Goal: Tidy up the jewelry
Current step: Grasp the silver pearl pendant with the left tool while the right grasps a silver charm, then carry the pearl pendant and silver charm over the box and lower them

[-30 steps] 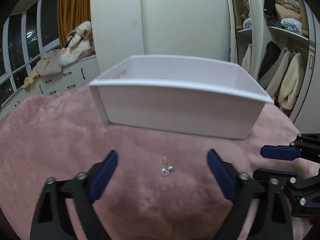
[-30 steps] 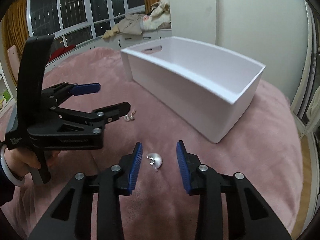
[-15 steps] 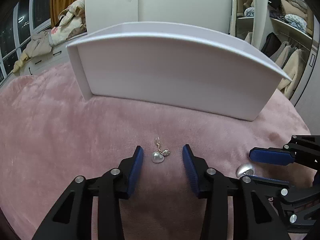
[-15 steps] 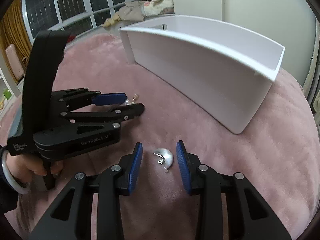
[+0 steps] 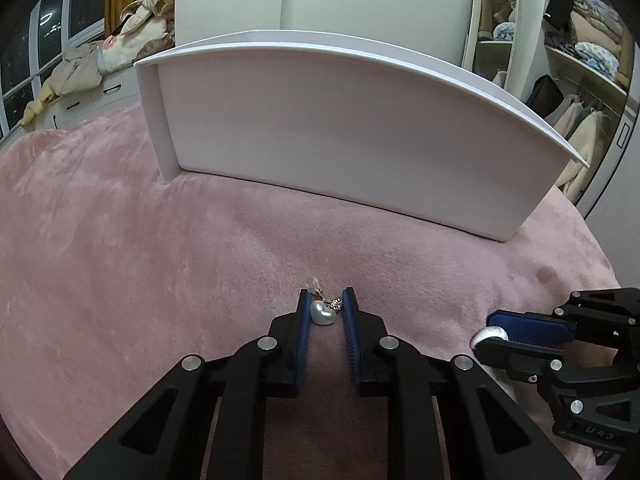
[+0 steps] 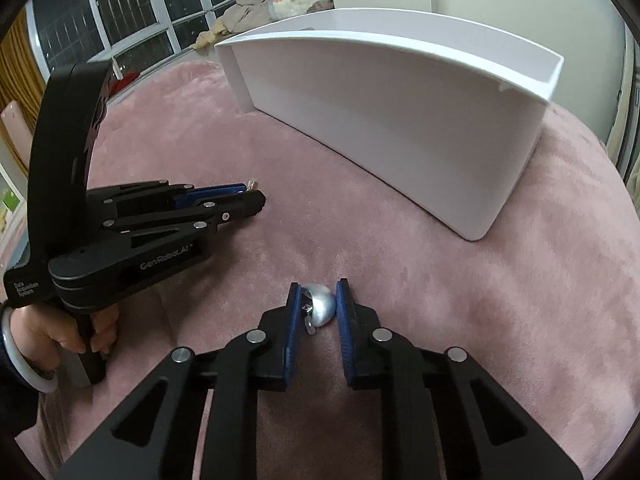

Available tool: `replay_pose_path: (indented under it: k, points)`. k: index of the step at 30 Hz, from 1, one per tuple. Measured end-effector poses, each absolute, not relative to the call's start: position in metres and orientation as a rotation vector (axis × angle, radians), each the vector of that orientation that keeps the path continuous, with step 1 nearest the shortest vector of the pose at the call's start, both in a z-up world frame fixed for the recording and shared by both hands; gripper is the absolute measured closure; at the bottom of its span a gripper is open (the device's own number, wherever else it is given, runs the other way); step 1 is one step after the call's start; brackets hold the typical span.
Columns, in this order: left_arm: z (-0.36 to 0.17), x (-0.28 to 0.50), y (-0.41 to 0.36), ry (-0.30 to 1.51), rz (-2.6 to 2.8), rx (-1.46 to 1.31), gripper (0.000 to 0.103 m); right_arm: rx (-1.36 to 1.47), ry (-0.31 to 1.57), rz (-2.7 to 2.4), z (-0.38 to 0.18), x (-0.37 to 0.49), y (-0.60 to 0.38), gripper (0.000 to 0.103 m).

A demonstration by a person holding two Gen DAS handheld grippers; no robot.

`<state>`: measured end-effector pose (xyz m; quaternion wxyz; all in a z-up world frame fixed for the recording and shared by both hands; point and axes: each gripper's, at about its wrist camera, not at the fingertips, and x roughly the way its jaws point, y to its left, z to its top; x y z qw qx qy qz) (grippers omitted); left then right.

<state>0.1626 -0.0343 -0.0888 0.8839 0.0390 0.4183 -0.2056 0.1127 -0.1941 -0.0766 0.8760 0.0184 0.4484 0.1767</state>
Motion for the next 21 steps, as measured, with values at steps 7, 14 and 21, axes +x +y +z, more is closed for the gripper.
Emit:
replay_pose_path:
  k: [7, 14, 21]
  points:
    - [-0.081, 0.156, -0.035, 0.868, -0.435, 0.049, 0.082, 0.096, 0.932, 0.38, -0.07, 0.106, -0.206, 0.085]
    - [-0.064, 0.153, -0.031, 0.845, -0.429, 0.034, 0.082, 0.1, 0.904, 0.383, -0.054, 0.098, -0.217, 0.085]
    - [-0.034, 0.15, -0.029, 0.79, -0.432, 0.065, 0.082, 0.102, 0.849, 0.382, -0.027, 0.091, -0.232, 0.085]
